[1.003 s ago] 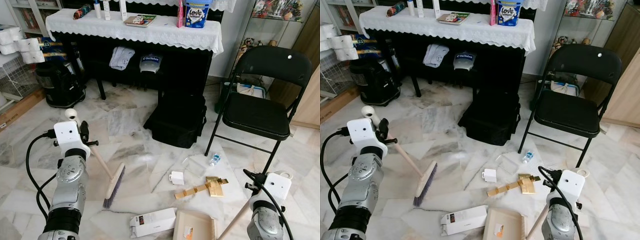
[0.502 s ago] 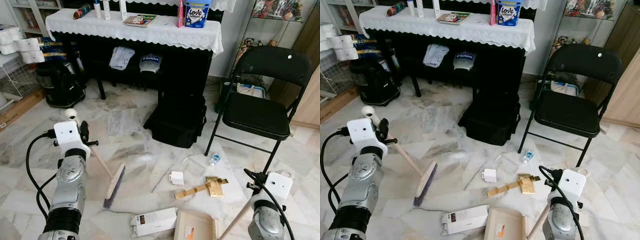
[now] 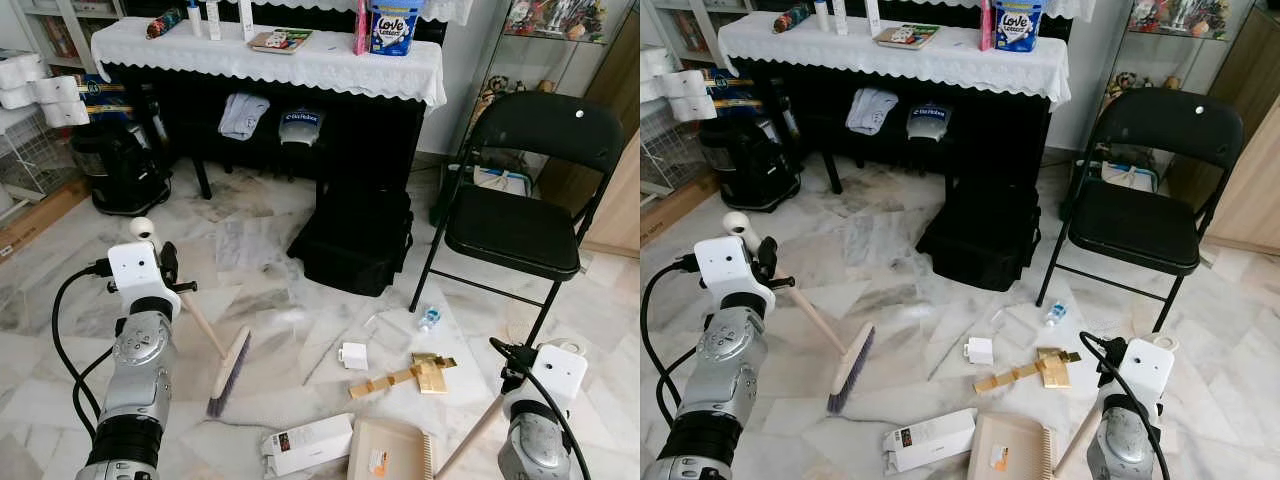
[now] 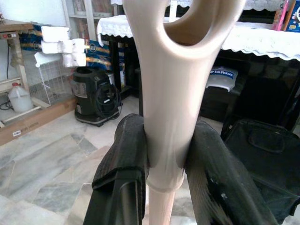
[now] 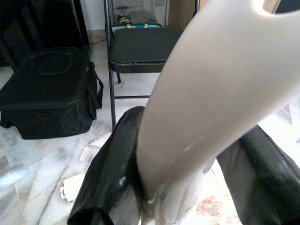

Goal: Sweep floor

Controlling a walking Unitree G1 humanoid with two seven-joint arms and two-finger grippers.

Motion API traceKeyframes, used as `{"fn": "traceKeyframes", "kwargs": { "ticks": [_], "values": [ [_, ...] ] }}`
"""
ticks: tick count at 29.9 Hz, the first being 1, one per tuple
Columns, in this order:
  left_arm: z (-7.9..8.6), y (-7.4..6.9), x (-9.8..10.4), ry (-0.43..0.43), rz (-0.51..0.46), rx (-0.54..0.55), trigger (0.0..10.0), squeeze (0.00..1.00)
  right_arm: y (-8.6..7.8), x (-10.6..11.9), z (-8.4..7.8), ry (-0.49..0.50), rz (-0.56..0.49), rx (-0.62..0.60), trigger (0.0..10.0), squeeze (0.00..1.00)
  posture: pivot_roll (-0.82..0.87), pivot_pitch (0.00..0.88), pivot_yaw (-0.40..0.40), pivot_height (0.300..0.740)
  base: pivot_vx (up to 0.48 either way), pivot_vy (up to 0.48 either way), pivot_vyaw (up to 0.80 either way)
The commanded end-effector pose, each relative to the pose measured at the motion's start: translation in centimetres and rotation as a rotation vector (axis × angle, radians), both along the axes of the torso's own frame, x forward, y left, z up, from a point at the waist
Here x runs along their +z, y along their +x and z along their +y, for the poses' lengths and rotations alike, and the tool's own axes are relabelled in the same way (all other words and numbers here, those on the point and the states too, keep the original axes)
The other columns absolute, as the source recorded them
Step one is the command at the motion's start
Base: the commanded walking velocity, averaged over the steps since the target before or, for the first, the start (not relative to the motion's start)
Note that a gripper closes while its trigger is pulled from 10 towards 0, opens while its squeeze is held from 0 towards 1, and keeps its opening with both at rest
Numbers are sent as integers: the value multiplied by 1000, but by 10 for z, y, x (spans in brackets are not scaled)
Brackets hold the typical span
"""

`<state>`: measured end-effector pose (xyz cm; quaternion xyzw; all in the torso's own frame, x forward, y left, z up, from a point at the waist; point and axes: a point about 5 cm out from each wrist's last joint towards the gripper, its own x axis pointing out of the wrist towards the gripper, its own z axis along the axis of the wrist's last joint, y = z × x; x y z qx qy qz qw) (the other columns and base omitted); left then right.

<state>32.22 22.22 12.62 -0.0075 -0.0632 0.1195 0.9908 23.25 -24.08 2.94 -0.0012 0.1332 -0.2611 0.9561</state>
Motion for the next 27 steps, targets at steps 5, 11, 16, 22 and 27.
{"fn": "traceKeyframes", "kwargs": {
  "ticks": [5,11,16,22,27],
  "values": [
    [-1,3,16,6,-62,-6,10000,0,3,3,-1,-11,-19,7,10000,1000,-69,8,-18,740,0,0,0],
    [-2,3,15,7,-62,-7,10000,0,2,0,-1,-9,-12,8,10000,1000,-68,8,-18,740,0,0,0],
    [-2,3,16,7,-61,-9,10000,0,1,-2,0,-7,-4,7,10000,1000,-68,7,-17,740,0,0,0],
    [-2,3,16,8,-60,-12,10000,0,0,-6,0,-18,22,-3,10000,0,-65,7,-16,740,0,0,0],
    [-2,3,16,9,-62,-12,10000,0,0,-5,0,-19,3,-15,10000,0,-64,6,-14,740,0,0,0]
  ]
}}
